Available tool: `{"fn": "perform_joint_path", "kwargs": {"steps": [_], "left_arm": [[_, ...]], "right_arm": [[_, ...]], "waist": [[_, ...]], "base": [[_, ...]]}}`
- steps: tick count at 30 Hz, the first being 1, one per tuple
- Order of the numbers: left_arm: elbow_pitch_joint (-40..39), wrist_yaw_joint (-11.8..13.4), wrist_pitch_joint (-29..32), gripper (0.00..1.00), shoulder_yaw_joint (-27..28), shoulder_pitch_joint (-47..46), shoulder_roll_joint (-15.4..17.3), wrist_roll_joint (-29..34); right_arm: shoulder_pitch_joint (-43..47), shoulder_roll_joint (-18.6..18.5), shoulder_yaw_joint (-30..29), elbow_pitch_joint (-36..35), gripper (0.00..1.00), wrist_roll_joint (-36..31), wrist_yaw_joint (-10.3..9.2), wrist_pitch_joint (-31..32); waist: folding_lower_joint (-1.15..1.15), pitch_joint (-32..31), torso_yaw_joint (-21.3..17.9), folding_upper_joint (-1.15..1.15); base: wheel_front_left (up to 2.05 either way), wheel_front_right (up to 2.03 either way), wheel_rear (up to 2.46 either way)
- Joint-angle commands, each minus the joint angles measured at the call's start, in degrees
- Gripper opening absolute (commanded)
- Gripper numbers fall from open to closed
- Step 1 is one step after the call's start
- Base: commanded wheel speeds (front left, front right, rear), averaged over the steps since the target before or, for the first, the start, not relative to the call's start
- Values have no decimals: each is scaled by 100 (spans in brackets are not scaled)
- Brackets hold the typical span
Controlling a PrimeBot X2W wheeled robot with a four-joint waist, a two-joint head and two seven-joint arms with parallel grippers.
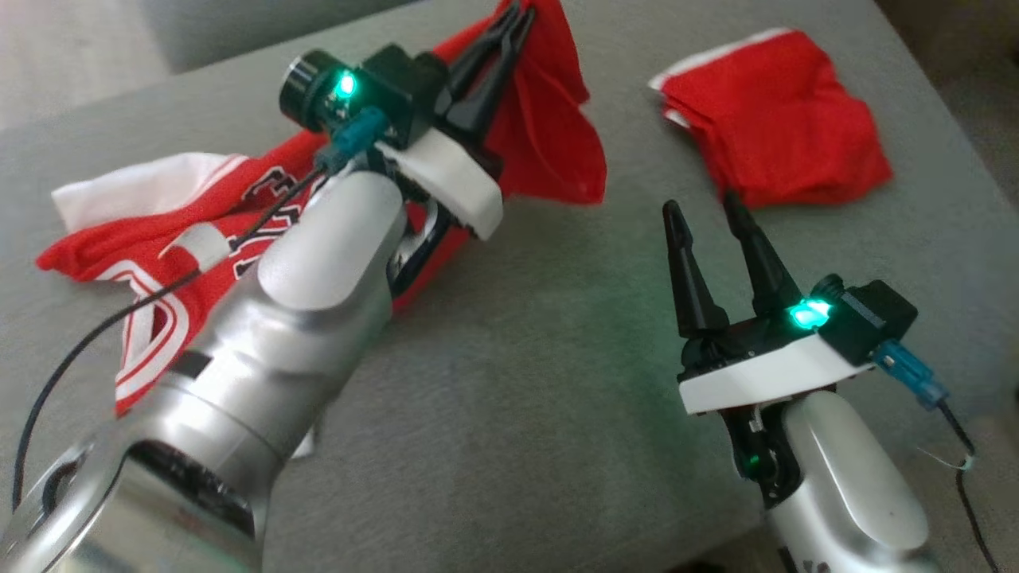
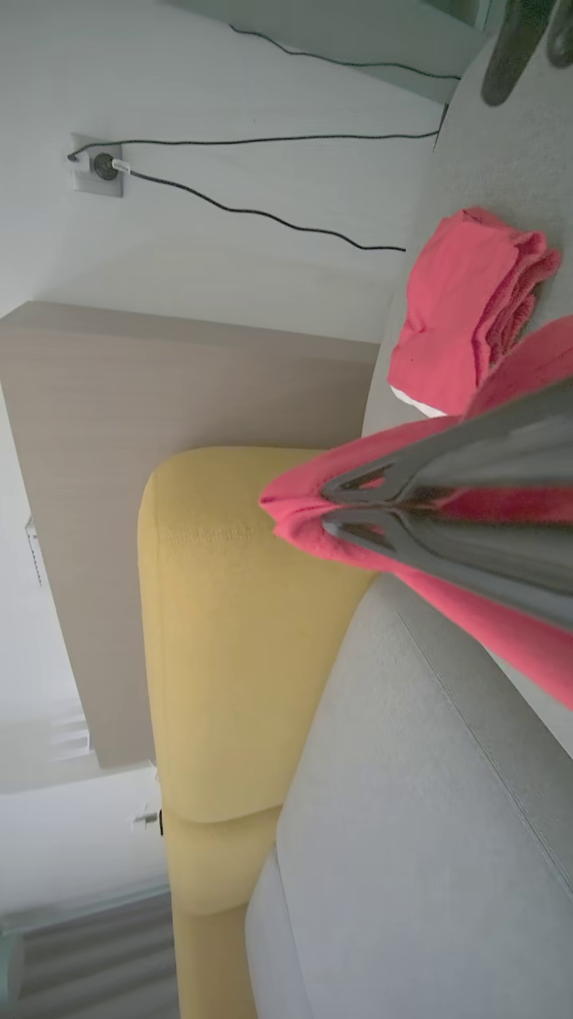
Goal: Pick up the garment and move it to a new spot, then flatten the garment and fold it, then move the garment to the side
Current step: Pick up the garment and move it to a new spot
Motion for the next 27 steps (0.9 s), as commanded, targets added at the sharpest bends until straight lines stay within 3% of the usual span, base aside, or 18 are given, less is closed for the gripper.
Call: {"fn": "perform_joint_path", "kwargs": {"steps": [1,2,3,4,8,12,16,20,27], "left_arm": [[-61,-2,-62,0,206,-339,27,24],[28,-15,-63,0,183,-390,9,37],[125,-25,-64,29,137,-440,-3,87],[237,-29,-65,100,99,-473,-11,141],[420,22,-68,100,221,-444,-23,245],[298,43,-69,100,486,-126,42,327],[-43,58,-69,100,832,440,146,420],[-662,116,-69,100,1345,1438,254,571],[-1539,184,-69,100,2054,3033,387,817]], "right_arm": [[-171,1,154,-214,100,61,-5,-37],[-181,1,175,-231,100,81,-5,-37],[-188,1,191,-244,100,97,-5,-37],[-194,1,203,-252,100,108,-5,-37],[-197,1,127,-250,100,89,-5,-37],[-141,1,-1,-233,100,-51,-5,-37],[-25,1,-180,-162,100,-244,-5,-37],[213,1,-491,-9,100,-532,-5,-37],[609,1,-745,252,100,-807,-5,-37]], "waist": [[-1,317,-393,0],[-1,346,-446,0],[-1,368,-486,0],[-1,382,-517,0],[-1,369,-479,0],[-1,224,-195,0],[-1,-47,260,0],[-1,-463,958,0],[-1,-991,1736,0]], "base": [[0,0,0],[0,0,0],[0,0,0],[0,0,0],[0,0,0],[0,0,0],[0,0,0],[0,0,0],[0,0,0]]}}
